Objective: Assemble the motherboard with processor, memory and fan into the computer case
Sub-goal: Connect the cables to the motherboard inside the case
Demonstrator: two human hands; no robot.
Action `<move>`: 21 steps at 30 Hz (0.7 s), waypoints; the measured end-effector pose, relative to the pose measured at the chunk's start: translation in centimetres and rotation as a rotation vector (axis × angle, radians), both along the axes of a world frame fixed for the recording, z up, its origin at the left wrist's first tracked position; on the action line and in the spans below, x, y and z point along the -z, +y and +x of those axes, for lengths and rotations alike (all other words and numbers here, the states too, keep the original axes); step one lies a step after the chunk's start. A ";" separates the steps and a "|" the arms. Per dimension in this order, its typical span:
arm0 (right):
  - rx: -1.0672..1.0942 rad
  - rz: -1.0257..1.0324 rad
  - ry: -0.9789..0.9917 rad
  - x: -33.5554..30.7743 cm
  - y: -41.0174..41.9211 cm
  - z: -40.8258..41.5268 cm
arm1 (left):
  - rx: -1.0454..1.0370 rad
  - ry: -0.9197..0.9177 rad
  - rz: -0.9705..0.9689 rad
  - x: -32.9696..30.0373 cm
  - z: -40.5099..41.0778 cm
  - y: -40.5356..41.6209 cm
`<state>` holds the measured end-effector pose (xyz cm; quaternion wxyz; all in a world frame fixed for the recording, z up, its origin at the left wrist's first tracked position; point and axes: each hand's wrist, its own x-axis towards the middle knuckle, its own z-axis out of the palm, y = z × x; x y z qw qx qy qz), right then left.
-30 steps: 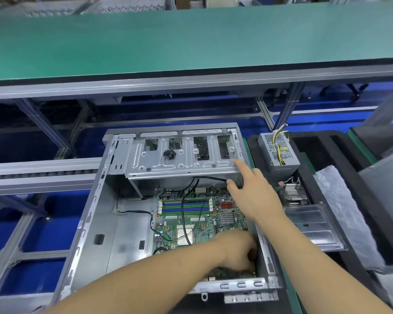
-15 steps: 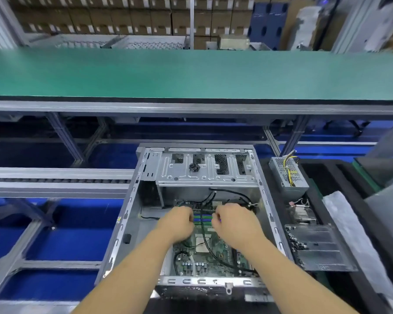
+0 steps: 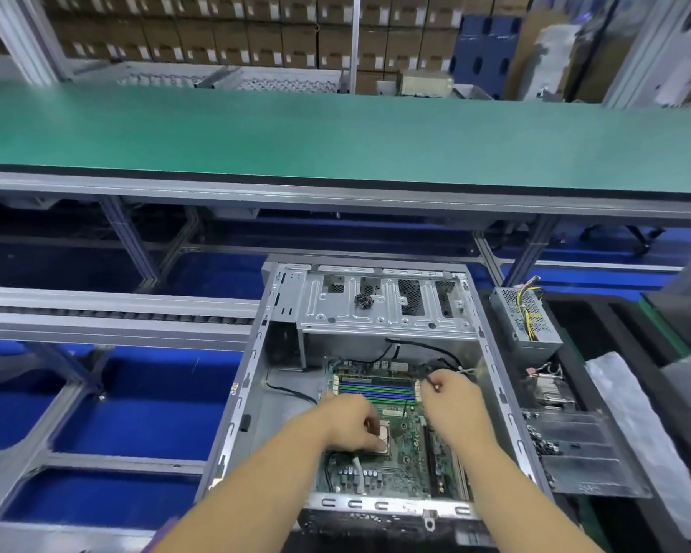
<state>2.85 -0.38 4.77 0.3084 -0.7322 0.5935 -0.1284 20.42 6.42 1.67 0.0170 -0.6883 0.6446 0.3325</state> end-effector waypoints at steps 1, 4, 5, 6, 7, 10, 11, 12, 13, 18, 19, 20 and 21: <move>0.035 0.005 -0.021 0.0 -0.2 -0.3 | 0.010 0.008 0.006 0.0 -0.1 0.0; 0.083 0.044 -0.043 0.2 -0.6 -0.5 | 0.037 -0.011 0.012 -0.1 -0.4 0.2; 0.121 0.070 -0.066 0.5 -0.8 -0.4 | 0.056 -0.046 -0.005 -0.1 -0.5 0.2; 0.184 0.111 -0.108 0.6 -1.1 -0.4 | 0.058 -0.075 -0.029 -0.2 -0.5 0.2; 0.259 0.177 -0.175 0.9 -1.5 -0.5 | 0.032 -0.085 -0.058 -0.3 -0.6 0.2; 0.456 0.402 -0.348 1.5 -2.6 -0.9 | -0.215 -0.050 -0.156 -0.8 -0.1 0.2; 0.500 0.444 -0.373 1.6 -2.9 -0.8 | -0.318 -0.047 -0.183 -1.1 0.3 0.3; 0.540 0.476 -0.399 1.6 -3.0 -0.7 | -0.408 -0.056 -0.204 -1.2 0.8 0.4; 0.579 0.504 -0.432 1.7 -3.0 -0.6 | -0.478 -0.079 -0.218 -1.3 1.4 0.6; 0.689 0.638 -0.535 1.8 -2.9 -0.3 | -0.667 -0.177 -0.224 -1.4 3.3 1.5; 0.693 0.657 -0.551 1.8 -3.0 -0.3 | -0.669 -0.183 -0.214 -1.4 3.3 1.5; 0.697 0.671 -0.571 1.8 -3.1 -0.3 | -0.670 -0.181 -0.210 -1.4 3.2 1.5; 0.706 0.680 -0.587 1.8 -3.2 -0.3 | -0.669 -0.175 -0.211 -1.3 3.1 1.4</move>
